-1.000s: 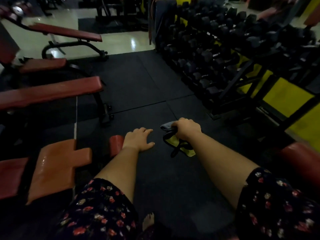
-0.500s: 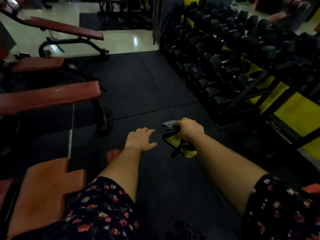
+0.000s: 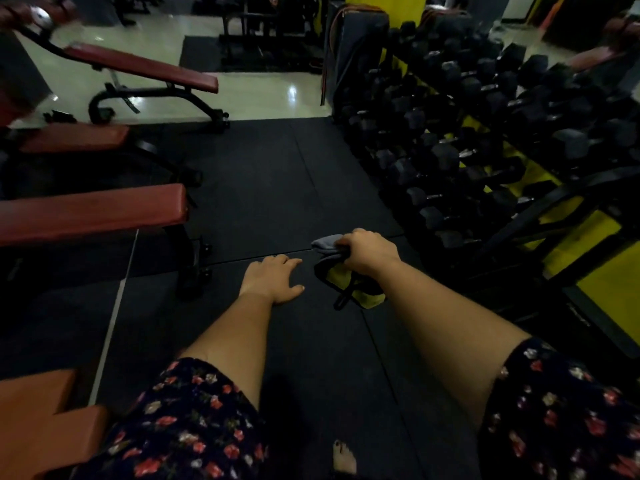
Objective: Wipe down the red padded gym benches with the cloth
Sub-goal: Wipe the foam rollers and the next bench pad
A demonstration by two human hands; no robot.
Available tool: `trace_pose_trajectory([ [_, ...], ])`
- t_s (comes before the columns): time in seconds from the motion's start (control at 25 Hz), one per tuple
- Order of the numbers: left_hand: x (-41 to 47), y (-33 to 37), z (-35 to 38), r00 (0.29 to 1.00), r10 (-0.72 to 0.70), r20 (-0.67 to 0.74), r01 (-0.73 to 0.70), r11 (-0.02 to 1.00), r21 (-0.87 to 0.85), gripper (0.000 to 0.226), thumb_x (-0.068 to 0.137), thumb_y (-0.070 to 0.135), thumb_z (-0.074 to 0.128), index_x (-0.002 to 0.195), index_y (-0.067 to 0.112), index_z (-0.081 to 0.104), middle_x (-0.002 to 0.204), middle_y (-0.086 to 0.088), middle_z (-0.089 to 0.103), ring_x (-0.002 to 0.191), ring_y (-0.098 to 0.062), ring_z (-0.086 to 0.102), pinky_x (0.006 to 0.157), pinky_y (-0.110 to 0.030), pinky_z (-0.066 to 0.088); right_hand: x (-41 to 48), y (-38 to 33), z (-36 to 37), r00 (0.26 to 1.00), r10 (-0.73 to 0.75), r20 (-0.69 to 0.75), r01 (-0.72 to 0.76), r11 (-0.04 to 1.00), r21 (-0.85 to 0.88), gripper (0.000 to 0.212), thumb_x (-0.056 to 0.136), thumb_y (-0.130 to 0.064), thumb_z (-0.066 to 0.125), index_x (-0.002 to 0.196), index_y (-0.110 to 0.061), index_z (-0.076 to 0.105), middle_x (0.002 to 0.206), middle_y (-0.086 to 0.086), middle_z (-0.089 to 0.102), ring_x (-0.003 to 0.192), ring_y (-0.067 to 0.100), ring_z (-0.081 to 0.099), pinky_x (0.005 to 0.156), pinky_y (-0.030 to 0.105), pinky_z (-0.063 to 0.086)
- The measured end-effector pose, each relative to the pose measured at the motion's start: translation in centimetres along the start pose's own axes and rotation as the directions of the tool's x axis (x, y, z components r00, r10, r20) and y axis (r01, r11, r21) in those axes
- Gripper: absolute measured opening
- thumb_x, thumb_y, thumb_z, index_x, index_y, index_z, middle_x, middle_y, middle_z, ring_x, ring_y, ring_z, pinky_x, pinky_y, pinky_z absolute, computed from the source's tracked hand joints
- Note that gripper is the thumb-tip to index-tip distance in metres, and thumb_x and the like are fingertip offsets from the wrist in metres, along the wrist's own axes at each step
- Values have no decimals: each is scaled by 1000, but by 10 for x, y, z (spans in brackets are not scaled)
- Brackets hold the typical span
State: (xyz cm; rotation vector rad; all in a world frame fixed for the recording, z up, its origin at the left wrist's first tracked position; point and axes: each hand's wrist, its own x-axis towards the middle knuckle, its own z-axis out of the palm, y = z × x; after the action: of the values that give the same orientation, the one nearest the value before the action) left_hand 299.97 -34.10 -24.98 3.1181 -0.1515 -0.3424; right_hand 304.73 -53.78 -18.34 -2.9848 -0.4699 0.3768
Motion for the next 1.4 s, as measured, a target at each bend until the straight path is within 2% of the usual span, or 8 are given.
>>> trace_pose_trajectory([
  [0.36, 92, -8, -5, 991, -118, 55, 117, 993, 30, 69, 95, 60, 44, 154, 31, 24, 149, -1, 39, 133, -26, 41, 99, -41, 42, 118, 44, -9, 986, -152, 69, 154, 988, -20, 39, 89, -24, 58, 127, -36, 57, 122, 3, 51, 113, 31, 50, 84, 42, 47],
  [0.6, 149, -58, -4, 973, -223, 64, 223, 975, 8, 70, 93, 61, 44, 154, 30, 26, 149, 0, 40, 132, -25, 42, 98, -41, 43, 207, 14, -16, 962, -266, 67, 268, 963, -16, 39, 91, -28, 57, 129, -38, 56, 122, 2, 51, 113, 30, 51, 86, 43, 49],
  [0.88, 206, -143, -35, 940, -334, 66, 332, 943, 37, 70, 94, 59, 46, 154, 30, 26, 149, 0, 39, 133, -25, 40, 98, -41, 42, 314, -31, -58, 946, -320, 44, 320, 947, 18, 43, 90, -27, 57, 132, -36, 54, 124, 3, 51, 115, 30, 51, 91, 44, 50],
  [1.0, 227, -174, -48, 908, -417, 26, 418, 906, -68, 71, 93, 61, 47, 153, 31, 27, 150, 0, 39, 133, -26, 40, 99, -42, 42, 352, -56, -68, 934, -357, 25, 353, 930, 102, 46, 89, -25, 60, 133, -35, 54, 127, 3, 52, 116, 29, 52, 91, 44, 50],
  [1.08, 233, -187, -46, 839, -536, 87, 534, 785, -314, 75, 90, 64, 49, 154, 32, 26, 153, -2, 36, 137, -28, 37, 105, -45, 40, 370, -73, -71, 920, -388, 47, 369, 901, 228, 50, 85, -23, 65, 133, -34, 56, 129, 2, 56, 114, 27, 55, 90, 44, 52],
  [1.2, 229, -216, -37, 671, -696, 254, 664, 413, -624, 89, 84, 72, 53, 156, 30, 21, 159, -8, 28, 142, -34, 30, 114, -50, 31, 397, -103, -75, 882, -462, 95, 389, 826, 408, 54, 79, -16, 70, 130, -31, 60, 124, 1, 63, 110, 23, 60, 91, 42, 53],
  [1.28, 222, -232, -35, 578, -762, 290, 693, 272, -668, 93, 80, 73, 55, 156, 30, 21, 159, -10, 29, 143, -34, 31, 115, -48, 29, 416, -125, -78, 820, -563, 107, 463, 761, 456, 53, 78, -11, 69, 129, -27, 63, 121, 2, 65, 110, 21, 61, 94, 38, 52],
  [1.4, 214, -241, -39, 471, -832, 292, 701, 152, -697, 85, 87, 63, 58, 156, 27, 23, 157, -11, 33, 142, -33, 34, 114, -41, 31, 437, -158, -82, 698, -705, 123, 566, 649, 508, 52, 79, -8, 72, 129, -20, 64, 122, 3, 66, 110, 17, 60, 89, 28, 49],
])
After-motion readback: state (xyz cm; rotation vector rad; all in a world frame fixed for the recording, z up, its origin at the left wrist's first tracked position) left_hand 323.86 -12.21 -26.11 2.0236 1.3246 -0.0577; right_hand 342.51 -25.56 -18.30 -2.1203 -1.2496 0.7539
